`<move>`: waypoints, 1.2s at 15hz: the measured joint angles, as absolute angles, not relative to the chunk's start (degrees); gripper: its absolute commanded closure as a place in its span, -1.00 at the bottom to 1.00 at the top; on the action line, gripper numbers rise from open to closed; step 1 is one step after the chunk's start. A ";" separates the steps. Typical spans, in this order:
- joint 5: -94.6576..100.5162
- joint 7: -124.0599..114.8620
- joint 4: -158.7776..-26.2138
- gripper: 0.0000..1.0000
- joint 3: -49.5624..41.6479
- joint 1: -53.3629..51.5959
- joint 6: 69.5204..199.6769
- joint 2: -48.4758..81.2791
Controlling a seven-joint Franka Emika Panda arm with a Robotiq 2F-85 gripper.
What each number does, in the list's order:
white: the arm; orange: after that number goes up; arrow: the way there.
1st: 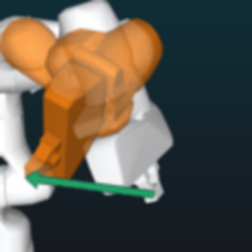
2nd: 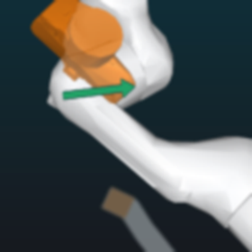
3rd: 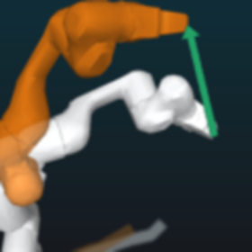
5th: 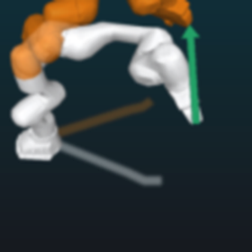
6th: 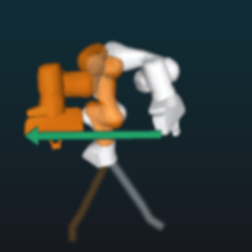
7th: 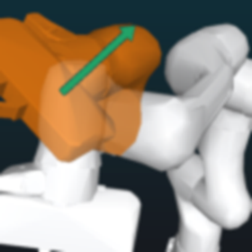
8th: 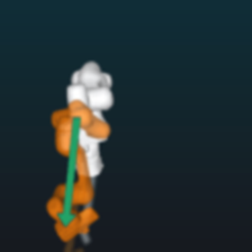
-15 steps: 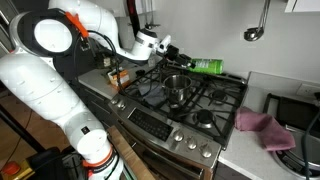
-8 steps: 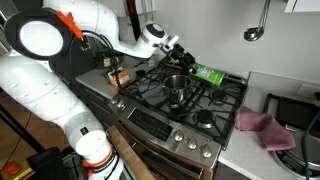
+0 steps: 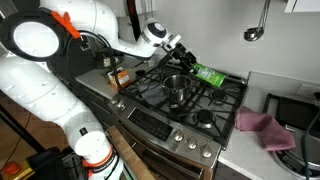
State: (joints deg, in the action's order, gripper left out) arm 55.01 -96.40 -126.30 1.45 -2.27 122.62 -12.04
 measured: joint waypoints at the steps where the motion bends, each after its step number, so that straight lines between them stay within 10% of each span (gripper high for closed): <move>1: 55.01 -96.40 -126.30 -0.41 1.44 -2.27 122.62 -12.04; 5: 55.01 -96.40 -126.30 -0.41 1.44 -2.26 122.61 -12.04; 6: 55.01 -96.40 -126.30 0.09 1.44 -2.26 122.61 -12.04; 18: 25.81 -77.21 -121.46 0.09 -8.32 5.51 122.86 -12.49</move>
State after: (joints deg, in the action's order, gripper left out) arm 25.81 -77.21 -121.46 -8.32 5.51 122.86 -12.49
